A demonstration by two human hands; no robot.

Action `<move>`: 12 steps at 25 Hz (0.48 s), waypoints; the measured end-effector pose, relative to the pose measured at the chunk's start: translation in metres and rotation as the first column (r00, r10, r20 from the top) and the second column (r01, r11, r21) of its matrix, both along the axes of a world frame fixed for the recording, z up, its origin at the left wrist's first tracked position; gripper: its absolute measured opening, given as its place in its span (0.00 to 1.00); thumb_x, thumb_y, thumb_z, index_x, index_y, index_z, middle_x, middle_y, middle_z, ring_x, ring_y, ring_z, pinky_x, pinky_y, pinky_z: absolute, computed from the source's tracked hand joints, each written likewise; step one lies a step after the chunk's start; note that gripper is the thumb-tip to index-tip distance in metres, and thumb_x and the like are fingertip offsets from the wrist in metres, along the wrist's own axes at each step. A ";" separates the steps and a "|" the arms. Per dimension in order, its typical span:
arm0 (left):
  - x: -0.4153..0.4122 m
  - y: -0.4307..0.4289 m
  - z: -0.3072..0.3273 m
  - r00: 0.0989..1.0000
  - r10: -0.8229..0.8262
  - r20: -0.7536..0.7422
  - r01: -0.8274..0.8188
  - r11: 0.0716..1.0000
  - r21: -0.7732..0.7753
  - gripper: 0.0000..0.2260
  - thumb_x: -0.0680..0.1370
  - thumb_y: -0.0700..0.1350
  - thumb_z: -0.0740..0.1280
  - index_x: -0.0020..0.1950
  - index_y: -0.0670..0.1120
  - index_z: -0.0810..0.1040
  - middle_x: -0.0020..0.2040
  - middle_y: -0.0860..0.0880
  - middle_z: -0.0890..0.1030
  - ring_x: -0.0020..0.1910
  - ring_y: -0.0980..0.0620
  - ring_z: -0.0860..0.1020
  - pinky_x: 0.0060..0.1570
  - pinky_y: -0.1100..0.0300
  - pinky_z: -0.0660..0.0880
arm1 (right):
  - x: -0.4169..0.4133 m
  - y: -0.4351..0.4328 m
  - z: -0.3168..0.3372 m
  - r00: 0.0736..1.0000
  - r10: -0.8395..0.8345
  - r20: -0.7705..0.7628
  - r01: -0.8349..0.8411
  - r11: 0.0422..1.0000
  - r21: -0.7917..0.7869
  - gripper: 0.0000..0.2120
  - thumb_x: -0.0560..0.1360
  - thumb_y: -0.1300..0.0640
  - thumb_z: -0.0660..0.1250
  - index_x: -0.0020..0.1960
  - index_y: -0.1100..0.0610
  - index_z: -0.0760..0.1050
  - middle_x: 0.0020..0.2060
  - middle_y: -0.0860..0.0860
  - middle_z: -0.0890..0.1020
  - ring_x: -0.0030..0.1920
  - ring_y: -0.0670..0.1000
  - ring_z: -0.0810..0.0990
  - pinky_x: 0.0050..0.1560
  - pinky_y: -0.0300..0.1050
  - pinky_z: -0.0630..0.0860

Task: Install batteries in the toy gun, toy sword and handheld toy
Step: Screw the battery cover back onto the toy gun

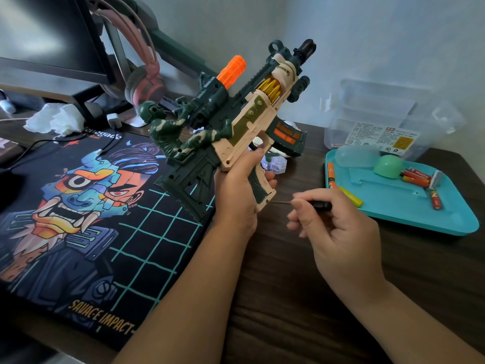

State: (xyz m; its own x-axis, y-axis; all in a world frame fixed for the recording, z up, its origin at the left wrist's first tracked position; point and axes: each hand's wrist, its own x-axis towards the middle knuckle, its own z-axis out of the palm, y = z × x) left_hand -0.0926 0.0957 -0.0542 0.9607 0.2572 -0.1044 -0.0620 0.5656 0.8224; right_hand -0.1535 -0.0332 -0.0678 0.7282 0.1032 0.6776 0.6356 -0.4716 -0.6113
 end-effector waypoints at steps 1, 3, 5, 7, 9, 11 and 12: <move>0.000 -0.001 0.000 1.000 0.003 0.001 -0.003 1.000 0.012 0.05 0.77 0.39 0.68 0.52 0.45 0.80 0.35 0.48 0.80 0.29 0.53 0.79 0.29 0.61 0.76 | 0.001 0.000 0.002 1.000 -0.012 0.024 0.012 1.000 -0.011 0.08 0.78 0.51 0.62 0.50 0.55 0.76 0.37 0.46 0.80 0.38 0.42 0.81 0.38 0.32 0.77; -0.002 -0.002 0.000 1.000 0.010 0.008 -0.010 0.999 0.038 0.04 0.77 0.39 0.68 0.50 0.47 0.80 0.35 0.49 0.81 0.29 0.53 0.79 0.30 0.60 0.77 | 0.003 0.002 0.004 0.998 -0.020 0.058 0.021 1.000 -0.023 0.07 0.78 0.51 0.63 0.49 0.54 0.76 0.37 0.44 0.79 0.37 0.42 0.80 0.37 0.32 0.75; -0.002 -0.004 -0.001 1.000 0.009 0.018 -0.010 0.998 0.058 0.04 0.77 0.39 0.68 0.49 0.47 0.81 0.34 0.50 0.81 0.29 0.53 0.79 0.31 0.59 0.77 | 0.004 0.006 0.006 0.997 -0.003 0.072 0.005 1.000 -0.020 0.05 0.78 0.54 0.62 0.50 0.53 0.75 0.37 0.40 0.77 0.36 0.41 0.78 0.37 0.31 0.74; -0.003 -0.004 -0.001 1.000 0.006 0.020 -0.008 0.997 0.074 0.04 0.77 0.39 0.69 0.48 0.48 0.81 0.33 0.51 0.81 0.30 0.52 0.79 0.32 0.58 0.77 | 0.003 0.008 0.005 0.998 0.040 0.053 -0.040 0.999 -0.003 0.05 0.79 0.55 0.62 0.52 0.52 0.75 0.38 0.38 0.76 0.36 0.40 0.78 0.38 0.29 0.74; -0.003 -0.004 -0.001 1.000 0.005 0.015 -0.006 0.997 0.078 0.04 0.77 0.39 0.68 0.48 0.48 0.80 0.33 0.50 0.81 0.29 0.53 0.79 0.31 0.59 0.77 | 0.001 0.007 0.006 0.995 0.096 -0.012 -0.095 0.995 0.035 0.05 0.79 0.52 0.60 0.49 0.49 0.75 0.35 0.40 0.76 0.36 0.41 0.79 0.37 0.28 0.73; -0.003 -0.003 0.000 1.000 0.010 0.008 -0.011 0.997 0.072 0.04 0.77 0.39 0.68 0.48 0.47 0.80 0.33 0.50 0.81 0.29 0.53 0.79 0.30 0.60 0.77 | -0.001 0.005 0.006 0.984 0.151 -0.100 -0.142 0.985 0.094 0.07 0.79 0.49 0.58 0.48 0.48 0.74 0.34 0.44 0.78 0.37 0.45 0.80 0.36 0.29 0.73; -0.003 -0.003 0.000 1.000 0.012 0.007 -0.012 0.998 0.065 0.05 0.77 0.39 0.68 0.49 0.47 0.80 0.34 0.49 0.81 0.29 0.53 0.79 0.30 0.60 0.77 | -0.001 0.004 0.006 0.976 0.170 -0.132 -0.155 0.981 0.117 0.08 0.79 0.50 0.57 0.50 0.49 0.74 0.35 0.44 0.79 0.37 0.46 0.81 0.36 0.31 0.74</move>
